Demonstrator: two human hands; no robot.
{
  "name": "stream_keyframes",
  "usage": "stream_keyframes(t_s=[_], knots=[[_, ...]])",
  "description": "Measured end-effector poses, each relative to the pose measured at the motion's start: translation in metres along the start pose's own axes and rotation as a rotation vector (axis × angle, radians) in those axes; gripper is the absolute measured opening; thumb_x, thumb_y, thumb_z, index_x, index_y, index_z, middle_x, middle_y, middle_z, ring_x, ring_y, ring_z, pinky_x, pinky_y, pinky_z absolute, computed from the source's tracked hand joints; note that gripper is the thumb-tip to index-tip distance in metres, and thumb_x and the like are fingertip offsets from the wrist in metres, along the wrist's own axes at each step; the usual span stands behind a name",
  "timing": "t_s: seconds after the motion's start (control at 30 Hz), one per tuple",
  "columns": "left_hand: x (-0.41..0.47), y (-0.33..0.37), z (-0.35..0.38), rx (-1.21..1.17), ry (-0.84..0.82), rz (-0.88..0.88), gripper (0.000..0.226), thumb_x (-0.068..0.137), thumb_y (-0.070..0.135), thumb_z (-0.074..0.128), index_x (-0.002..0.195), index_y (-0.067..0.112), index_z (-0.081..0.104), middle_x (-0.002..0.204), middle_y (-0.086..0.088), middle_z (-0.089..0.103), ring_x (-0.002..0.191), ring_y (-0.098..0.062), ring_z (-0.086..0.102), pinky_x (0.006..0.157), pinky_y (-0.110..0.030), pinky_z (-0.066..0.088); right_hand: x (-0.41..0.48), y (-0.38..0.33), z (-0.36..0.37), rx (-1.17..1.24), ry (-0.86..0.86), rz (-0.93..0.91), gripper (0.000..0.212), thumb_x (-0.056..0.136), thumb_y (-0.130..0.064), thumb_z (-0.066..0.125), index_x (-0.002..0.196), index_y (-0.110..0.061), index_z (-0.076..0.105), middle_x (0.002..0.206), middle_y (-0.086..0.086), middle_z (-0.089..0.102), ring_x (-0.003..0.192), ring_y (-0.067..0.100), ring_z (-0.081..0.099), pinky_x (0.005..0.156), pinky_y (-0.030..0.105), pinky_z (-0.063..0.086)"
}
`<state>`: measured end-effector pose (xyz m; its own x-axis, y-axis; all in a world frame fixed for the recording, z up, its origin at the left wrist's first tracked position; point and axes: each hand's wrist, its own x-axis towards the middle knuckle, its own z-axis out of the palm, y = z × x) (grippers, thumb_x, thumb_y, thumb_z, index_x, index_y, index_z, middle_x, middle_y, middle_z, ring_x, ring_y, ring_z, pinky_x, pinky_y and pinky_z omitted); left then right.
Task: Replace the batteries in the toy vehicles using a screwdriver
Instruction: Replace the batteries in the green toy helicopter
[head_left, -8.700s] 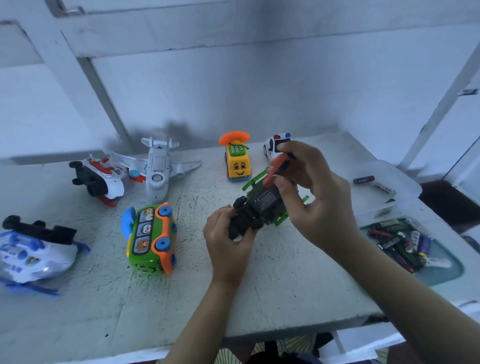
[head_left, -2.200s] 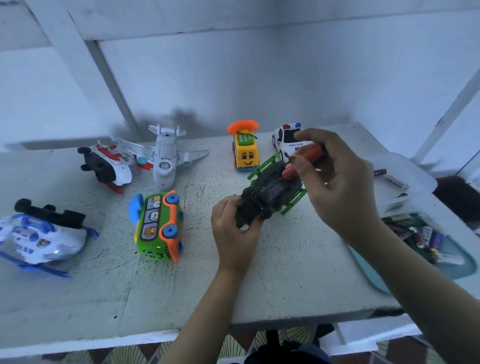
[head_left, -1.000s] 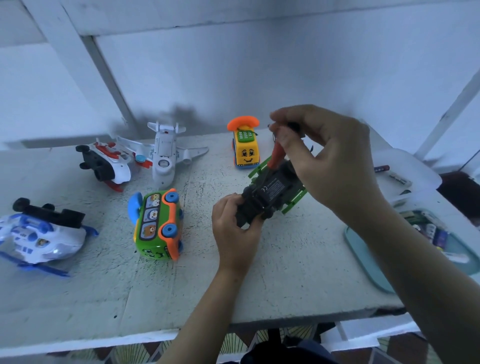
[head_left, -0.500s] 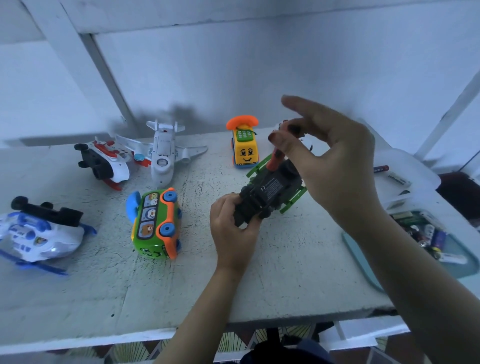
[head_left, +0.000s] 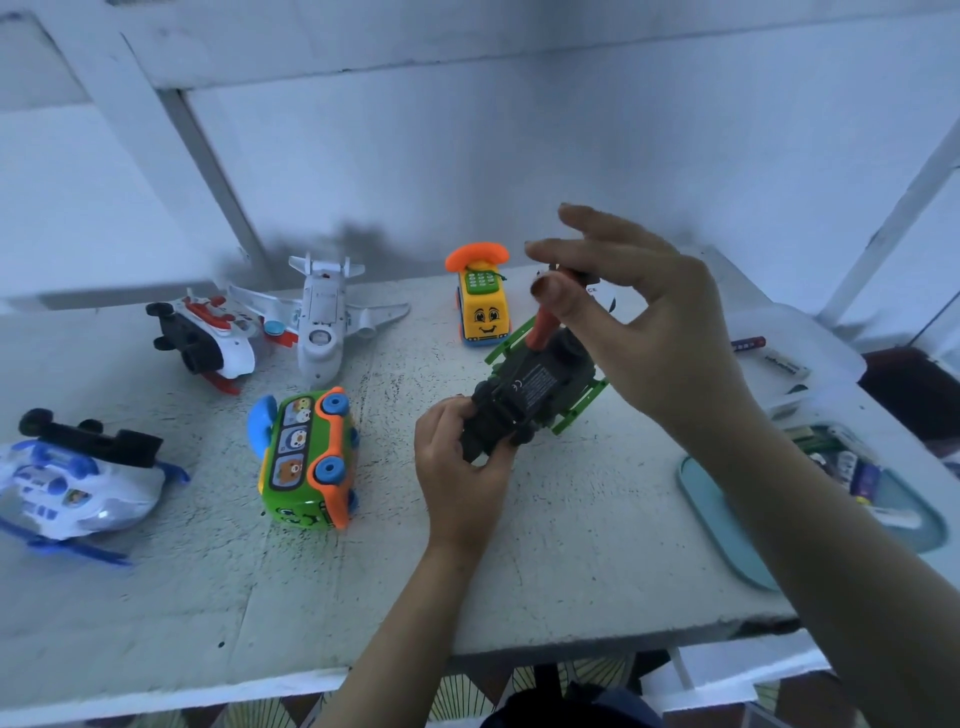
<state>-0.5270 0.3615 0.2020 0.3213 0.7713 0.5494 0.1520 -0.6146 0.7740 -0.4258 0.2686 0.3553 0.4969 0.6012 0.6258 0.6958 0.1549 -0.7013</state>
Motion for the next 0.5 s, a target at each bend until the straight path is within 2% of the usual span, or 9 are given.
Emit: stream_keyframes(t_s=[0.07, 0.13, 0.27, 0.4, 0.5], knots=[[0.0002, -0.0007, 0.0001, 0.009, -0.005, 0.000, 0.038, 0.063, 0.019, 0.078, 0.093, 0.001, 0.064, 0.094, -0.006, 0.062, 0.091, -0.007, 0.046, 0.076, -0.012, 0.043, -0.0003, 0.0001, 0.0003, -0.018, 0.047, -0.003, 0.022, 0.083, -0.033, 0.070, 0.103, -0.040, 0.065, 0.098, -0.003, 0.065, 0.097, -0.004, 0.055, 0.086, 0.010, 0.040], [0.0004, -0.0010, -0.0001, 0.015, -0.006, -0.002, 0.037, 0.064, 0.019, 0.078, 0.093, 0.002, 0.064, 0.093, -0.006, 0.062, 0.090, -0.008, 0.047, 0.075, -0.011, 0.042, -0.0011, -0.0006, 0.0012, -0.015, 0.067, -0.002, 0.022, 0.083, -0.029, 0.071, 0.104, -0.036, 0.068, 0.086, -0.003, 0.068, 0.085, -0.001, 0.057, 0.080, 0.011, 0.041], [0.0000, -0.0004, -0.0008, 0.013, -0.004, 0.010, 0.036, 0.064, 0.018, 0.077, 0.093, 0.002, 0.064, 0.093, -0.002, 0.060, 0.090, -0.008, 0.047, 0.076, -0.006, 0.040, 0.0025, 0.0004, 0.0001, -0.043, 0.039, 0.057, 0.023, 0.086, -0.029, 0.067, 0.109, -0.028, 0.069, 0.089, -0.020, 0.068, 0.089, -0.006, 0.061, 0.090, 0.016, 0.046], [0.0007, -0.0022, -0.0002, 0.011, 0.000, 0.004, 0.035, 0.064, 0.016, 0.078, 0.094, 0.003, 0.064, 0.093, -0.002, 0.060, 0.090, -0.008, 0.046, 0.075, -0.008, 0.041, 0.0052, 0.0041, -0.0016, -0.032, -0.037, 0.064, 0.028, 0.091, -0.020, 0.056, 0.117, -0.020, 0.065, 0.098, -0.013, 0.071, 0.096, -0.001, 0.065, 0.092, 0.024, 0.051], [0.0014, -0.0012, -0.0002, 0.011, 0.012, 0.010, 0.035, 0.062, 0.015, 0.077, 0.092, 0.002, 0.064, 0.093, 0.001, 0.058, 0.090, -0.005, 0.045, 0.076, -0.004, 0.038, 0.0003, 0.0055, 0.0014, 0.039, -0.054, 0.055, 0.028, 0.094, -0.014, 0.050, 0.117, -0.021, 0.063, 0.091, -0.002, 0.073, 0.089, 0.011, 0.069, 0.084, 0.034, 0.054]])
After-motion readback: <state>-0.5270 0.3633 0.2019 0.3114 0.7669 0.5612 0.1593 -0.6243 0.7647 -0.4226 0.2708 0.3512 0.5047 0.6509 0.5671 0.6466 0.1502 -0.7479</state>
